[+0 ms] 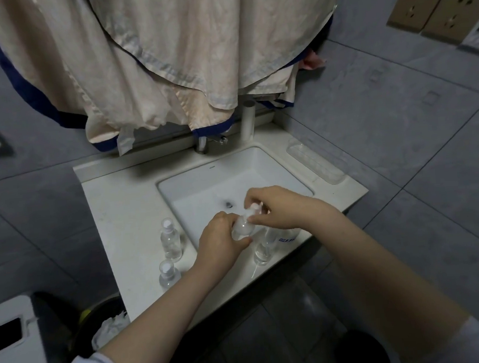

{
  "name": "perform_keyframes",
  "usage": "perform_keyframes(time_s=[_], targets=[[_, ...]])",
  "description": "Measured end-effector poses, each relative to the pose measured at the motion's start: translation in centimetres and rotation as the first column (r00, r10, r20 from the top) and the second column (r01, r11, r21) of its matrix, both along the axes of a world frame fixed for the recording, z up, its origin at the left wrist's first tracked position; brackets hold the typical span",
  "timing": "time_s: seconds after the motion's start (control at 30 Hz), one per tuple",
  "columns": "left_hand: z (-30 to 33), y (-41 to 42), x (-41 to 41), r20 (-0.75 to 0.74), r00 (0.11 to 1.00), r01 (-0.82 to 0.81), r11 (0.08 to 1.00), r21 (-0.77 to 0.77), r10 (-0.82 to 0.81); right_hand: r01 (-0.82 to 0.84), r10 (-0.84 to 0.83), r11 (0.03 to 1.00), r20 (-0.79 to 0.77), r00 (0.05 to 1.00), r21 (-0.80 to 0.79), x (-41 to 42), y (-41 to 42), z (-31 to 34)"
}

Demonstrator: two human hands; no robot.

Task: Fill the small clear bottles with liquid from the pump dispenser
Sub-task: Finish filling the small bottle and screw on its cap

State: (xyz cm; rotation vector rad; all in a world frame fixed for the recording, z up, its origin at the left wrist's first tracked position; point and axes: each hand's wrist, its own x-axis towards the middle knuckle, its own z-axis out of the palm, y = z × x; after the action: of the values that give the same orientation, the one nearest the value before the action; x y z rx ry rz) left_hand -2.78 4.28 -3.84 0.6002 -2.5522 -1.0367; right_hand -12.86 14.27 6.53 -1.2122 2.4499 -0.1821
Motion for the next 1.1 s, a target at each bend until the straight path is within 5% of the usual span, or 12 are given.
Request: perform_keyframes(time_s=[0.5, 1.1], targets=[[0.0, 0.0, 0.2, 0.001, 0.999, 0.036, 0.999, 0.015, -0.036, -0.015, 0.029, 0.997, -0.177, 0.984, 0.079, 0.2, 0.4, -0.3], [-1.0, 1.0, -0.4, -0.075, 0.996, -0.037, 0.999, 0.014, 0.038, 0.048, -0.054, 0.996, -0.088, 0.995, -0.070, 0.8, 0.3, -1.9]])
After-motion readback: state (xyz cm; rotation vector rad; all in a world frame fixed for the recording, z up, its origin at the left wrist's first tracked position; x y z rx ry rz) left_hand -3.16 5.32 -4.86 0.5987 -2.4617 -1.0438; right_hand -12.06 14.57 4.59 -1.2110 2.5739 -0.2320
